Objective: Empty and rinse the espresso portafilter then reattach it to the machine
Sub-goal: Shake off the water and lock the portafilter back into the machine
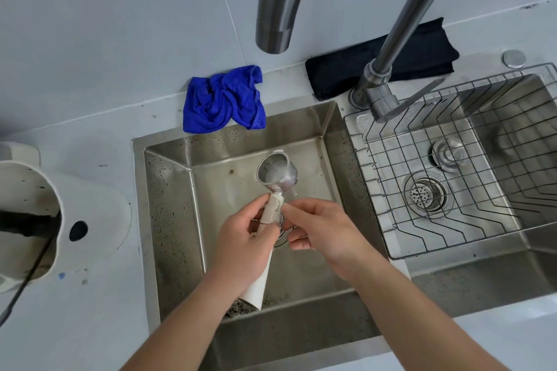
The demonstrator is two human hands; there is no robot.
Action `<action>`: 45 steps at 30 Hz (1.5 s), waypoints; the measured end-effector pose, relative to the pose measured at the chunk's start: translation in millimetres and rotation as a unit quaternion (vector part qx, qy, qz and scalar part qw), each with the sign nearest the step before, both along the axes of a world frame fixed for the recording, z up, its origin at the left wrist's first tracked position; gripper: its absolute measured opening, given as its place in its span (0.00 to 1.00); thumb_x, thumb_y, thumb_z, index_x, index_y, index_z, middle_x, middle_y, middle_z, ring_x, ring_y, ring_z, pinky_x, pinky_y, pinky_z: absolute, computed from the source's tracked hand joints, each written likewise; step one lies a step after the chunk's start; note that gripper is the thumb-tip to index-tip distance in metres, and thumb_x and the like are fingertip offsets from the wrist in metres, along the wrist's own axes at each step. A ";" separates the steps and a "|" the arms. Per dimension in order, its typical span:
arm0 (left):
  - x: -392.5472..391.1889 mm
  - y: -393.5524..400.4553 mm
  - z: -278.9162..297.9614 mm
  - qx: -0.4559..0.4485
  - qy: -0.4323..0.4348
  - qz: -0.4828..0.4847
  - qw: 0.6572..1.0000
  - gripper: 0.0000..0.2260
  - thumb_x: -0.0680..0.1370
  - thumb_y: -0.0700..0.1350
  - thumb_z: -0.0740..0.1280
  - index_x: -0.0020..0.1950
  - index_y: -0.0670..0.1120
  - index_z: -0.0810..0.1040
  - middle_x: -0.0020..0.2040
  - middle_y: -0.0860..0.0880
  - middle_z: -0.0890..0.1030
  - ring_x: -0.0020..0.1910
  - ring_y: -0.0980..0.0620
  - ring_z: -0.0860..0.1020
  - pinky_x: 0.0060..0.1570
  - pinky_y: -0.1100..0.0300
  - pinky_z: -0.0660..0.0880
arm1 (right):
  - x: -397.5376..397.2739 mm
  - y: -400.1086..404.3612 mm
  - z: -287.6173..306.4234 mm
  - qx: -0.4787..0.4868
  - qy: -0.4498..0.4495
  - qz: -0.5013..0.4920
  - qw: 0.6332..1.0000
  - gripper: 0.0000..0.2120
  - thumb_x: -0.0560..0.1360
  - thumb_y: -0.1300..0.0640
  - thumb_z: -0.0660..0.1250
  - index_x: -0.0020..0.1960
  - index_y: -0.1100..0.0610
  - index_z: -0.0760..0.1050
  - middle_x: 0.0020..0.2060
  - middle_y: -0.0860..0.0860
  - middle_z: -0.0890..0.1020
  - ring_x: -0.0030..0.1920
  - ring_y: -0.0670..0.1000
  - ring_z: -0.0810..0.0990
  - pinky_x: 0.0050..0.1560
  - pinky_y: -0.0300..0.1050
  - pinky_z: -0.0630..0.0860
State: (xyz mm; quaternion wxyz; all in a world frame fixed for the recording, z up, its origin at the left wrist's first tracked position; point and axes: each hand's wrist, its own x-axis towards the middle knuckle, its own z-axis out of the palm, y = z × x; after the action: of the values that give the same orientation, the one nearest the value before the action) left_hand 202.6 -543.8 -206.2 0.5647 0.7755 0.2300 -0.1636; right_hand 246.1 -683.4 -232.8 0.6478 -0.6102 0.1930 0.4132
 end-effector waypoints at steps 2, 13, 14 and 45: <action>-6.8 -6.9 -2.4 0.017 -0.012 0.007 1.000 0.27 0.73 0.43 0.67 0.46 0.81 0.72 0.43 0.66 0.83 0.40 0.65 0.81 0.39 0.71 0.75 | -0.4 1.3 -0.6 0.002 -0.006 0.002 1.000 0.06 0.77 0.55 0.72 0.49 0.58 0.84 0.36 0.52 0.83 0.35 0.49 0.80 0.38 0.41 0.79; -36.7 -11.3 -6.2 0.001 -0.081 0.032 0.996 0.23 0.74 0.46 0.73 0.58 0.73 0.74 0.51 0.61 0.84 0.50 0.58 0.83 0.50 0.60 0.79 | -17.7 12.6 9.3 -0.051 -0.087 -0.039 0.994 0.05 0.72 0.64 0.75 0.47 0.63 0.81 0.34 0.53 0.85 0.36 0.52 0.82 0.37 0.43 0.79; -39.5 -9.4 -7.1 -0.014 -0.070 0.034 0.997 0.22 0.74 0.45 0.73 0.60 0.70 0.75 0.51 0.60 0.84 0.50 0.58 0.83 0.50 0.61 0.79 | -18.1 12.3 10.1 -0.058 -0.094 -0.031 0.993 0.05 0.72 0.65 0.75 0.47 0.63 0.81 0.35 0.54 0.85 0.36 0.53 0.82 0.37 0.44 0.79; -206.6 125.6 20.3 -0.168 -0.023 0.058 0.984 0.17 0.77 0.39 0.70 0.60 0.59 0.78 0.51 0.56 0.86 0.50 0.57 0.83 0.47 0.68 0.77 | -144.3 131.4 48.2 0.022 -0.073 0.011 0.997 0.07 0.76 0.67 0.71 0.53 0.62 0.76 0.40 0.58 0.85 0.36 0.50 0.85 0.33 0.39 0.80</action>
State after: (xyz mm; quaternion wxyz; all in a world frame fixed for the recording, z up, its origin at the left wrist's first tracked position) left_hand -4.0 -418.2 -185.9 0.7009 0.6585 0.2303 -0.1490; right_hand 101.8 -552.0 -184.6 0.6691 -0.6264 0.1294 0.3784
